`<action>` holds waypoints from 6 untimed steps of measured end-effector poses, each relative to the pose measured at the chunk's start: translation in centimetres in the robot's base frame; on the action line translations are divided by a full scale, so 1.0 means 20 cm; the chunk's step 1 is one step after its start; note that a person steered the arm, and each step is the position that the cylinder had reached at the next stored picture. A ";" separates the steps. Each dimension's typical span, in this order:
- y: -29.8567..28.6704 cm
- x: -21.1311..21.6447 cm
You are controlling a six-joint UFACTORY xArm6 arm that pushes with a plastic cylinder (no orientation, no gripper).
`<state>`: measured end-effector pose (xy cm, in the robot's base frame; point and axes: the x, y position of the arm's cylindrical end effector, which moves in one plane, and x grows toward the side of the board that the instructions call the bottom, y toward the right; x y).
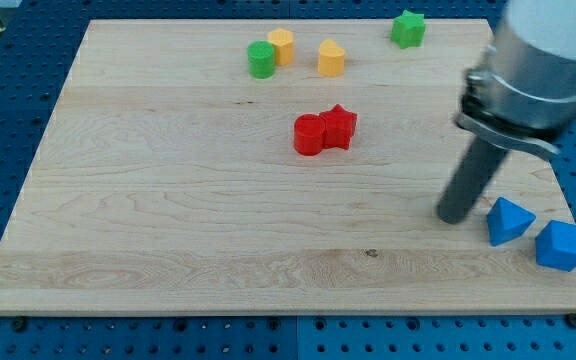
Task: Point your arm towards red circle
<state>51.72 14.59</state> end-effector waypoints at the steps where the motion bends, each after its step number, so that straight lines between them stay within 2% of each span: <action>1: -0.40 -0.15; 2: -0.70 -0.15; 4: -0.75 -0.15; 5: -0.96 -0.31; 6: -1.33 -0.48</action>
